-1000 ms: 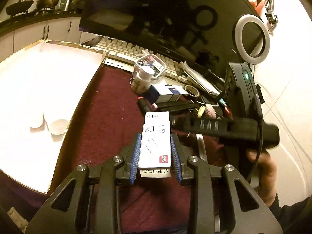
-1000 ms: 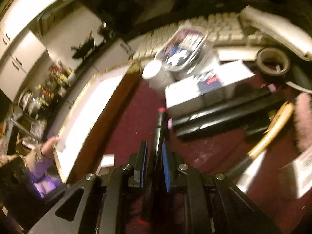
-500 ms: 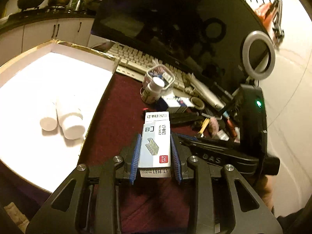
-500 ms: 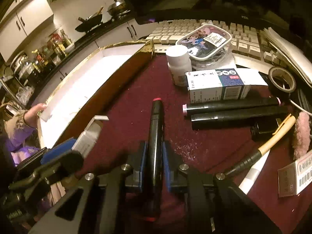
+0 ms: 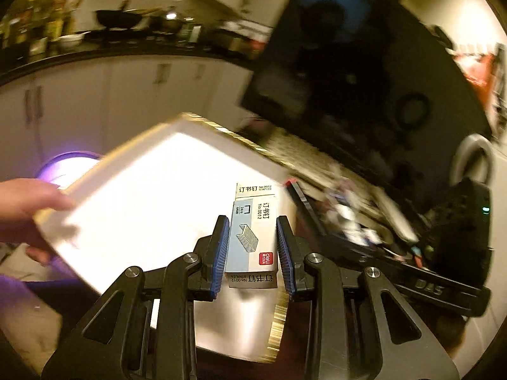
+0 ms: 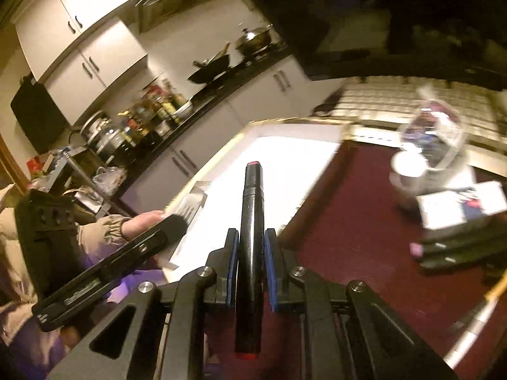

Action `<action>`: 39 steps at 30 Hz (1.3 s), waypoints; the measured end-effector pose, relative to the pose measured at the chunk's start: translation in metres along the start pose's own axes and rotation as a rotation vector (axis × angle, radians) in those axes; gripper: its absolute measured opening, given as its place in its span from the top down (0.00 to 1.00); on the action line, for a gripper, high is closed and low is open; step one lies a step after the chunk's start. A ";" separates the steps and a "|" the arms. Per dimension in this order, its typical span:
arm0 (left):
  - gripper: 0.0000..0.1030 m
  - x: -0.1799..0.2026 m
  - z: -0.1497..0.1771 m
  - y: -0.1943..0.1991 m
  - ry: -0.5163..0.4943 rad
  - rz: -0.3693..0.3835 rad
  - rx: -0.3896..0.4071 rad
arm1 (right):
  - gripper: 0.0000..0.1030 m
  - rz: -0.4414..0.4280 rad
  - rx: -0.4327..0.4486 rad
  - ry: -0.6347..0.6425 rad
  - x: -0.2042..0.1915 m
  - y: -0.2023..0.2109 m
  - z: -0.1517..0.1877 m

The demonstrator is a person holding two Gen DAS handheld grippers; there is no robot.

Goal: Organize objects
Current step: 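Carry the staple box into the tray with left tool while right tool carries a black marker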

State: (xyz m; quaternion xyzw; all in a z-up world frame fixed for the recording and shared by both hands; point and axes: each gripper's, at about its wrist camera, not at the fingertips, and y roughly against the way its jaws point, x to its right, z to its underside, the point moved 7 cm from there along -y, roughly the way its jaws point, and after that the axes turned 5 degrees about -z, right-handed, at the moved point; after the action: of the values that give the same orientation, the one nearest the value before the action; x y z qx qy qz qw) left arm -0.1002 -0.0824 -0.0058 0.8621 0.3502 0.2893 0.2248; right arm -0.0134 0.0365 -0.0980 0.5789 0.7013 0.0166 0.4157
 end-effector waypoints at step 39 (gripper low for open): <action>0.60 -0.034 0.013 -0.034 0.012 -0.190 -0.109 | 0.57 0.027 0.075 -0.078 0.009 -0.025 -0.030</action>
State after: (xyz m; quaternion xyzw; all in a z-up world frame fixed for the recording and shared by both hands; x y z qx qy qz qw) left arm -0.1279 -0.0876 -0.0476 0.8097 0.4154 0.2903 0.2960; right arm -0.0516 0.0491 -0.0961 0.6035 0.6770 -0.0267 0.4204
